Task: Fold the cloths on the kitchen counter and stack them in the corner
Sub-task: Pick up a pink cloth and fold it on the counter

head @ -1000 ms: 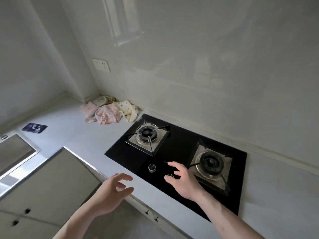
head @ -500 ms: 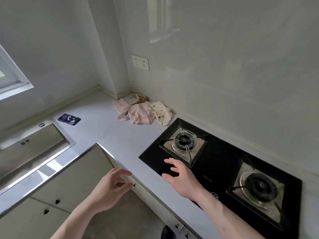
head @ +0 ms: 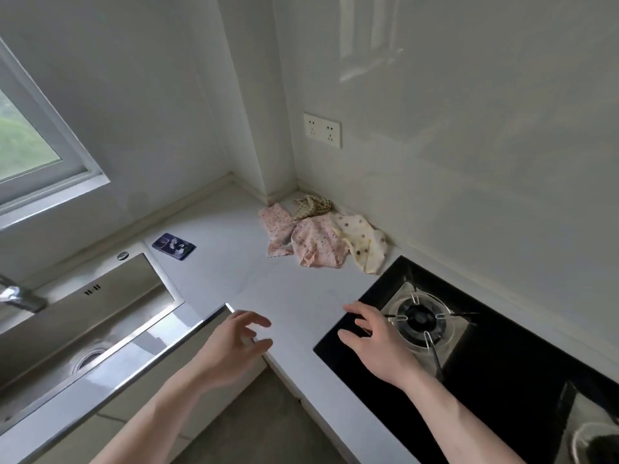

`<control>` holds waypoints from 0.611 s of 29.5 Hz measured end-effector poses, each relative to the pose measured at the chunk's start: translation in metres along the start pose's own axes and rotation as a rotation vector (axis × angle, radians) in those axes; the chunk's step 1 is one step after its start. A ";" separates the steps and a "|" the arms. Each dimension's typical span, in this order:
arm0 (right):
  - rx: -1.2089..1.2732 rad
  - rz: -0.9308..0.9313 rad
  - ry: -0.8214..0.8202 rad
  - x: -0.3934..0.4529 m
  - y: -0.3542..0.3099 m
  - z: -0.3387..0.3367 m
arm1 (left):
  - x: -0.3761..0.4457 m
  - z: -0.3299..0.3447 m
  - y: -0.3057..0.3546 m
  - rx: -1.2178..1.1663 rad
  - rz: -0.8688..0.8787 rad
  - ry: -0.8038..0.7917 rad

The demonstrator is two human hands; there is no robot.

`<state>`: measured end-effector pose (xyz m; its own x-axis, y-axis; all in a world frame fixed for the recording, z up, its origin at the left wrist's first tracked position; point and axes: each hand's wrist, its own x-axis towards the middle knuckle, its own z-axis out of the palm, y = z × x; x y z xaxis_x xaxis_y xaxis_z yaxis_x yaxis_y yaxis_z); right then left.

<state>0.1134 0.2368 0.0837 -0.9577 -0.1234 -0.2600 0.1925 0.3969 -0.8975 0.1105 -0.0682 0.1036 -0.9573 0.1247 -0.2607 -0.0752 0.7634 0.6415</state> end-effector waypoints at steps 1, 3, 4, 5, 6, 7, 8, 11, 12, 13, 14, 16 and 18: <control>0.007 -0.026 0.002 0.007 -0.003 -0.001 | 0.013 0.000 0.001 0.008 0.016 -0.019; -0.011 -0.052 0.019 0.021 -0.009 -0.007 | 0.044 0.003 0.007 0.040 0.049 -0.076; -0.019 -0.048 0.038 0.029 -0.011 -0.011 | 0.062 0.005 0.010 0.056 0.059 -0.104; -0.028 -0.041 0.052 0.034 -0.011 -0.015 | 0.081 0.007 0.012 0.076 0.069 -0.137; -0.040 -0.036 0.069 0.039 -0.010 -0.019 | 0.101 0.009 0.013 0.096 0.077 -0.166; -0.052 -0.027 0.092 0.043 -0.009 -0.021 | 0.122 0.011 0.014 0.118 0.088 -0.188; -0.062 -0.015 0.119 0.046 -0.007 -0.024 | 0.142 0.014 0.014 0.143 0.100 -0.212; -0.068 0.043 0.207 0.051 0.000 -0.031 | 0.203 0.025 0.013 0.256 0.145 -0.278; -0.078 0.069 0.238 0.052 0.001 -0.032 | 0.221 0.029 0.012 0.309 0.166 -0.298; -0.086 0.098 0.266 0.054 0.001 -0.031 | 0.238 0.033 0.009 0.360 0.188 -0.322; -0.092 0.130 0.292 0.055 0.001 -0.028 | 0.254 0.036 0.007 0.405 0.200 -0.351; -0.098 0.191 0.349 0.059 -0.005 -0.017 | 0.282 0.041 0.001 0.490 0.201 -0.411; -0.083 0.217 0.388 0.064 -0.013 -0.005 | 0.305 0.043 -0.004 0.571 0.210 -0.449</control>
<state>0.0485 0.2279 0.0803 -0.9093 0.3148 -0.2723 0.3954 0.4490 -0.8013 -0.1696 -0.0056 -0.0094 -0.7209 0.4564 -0.5215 0.3690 0.8898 0.2686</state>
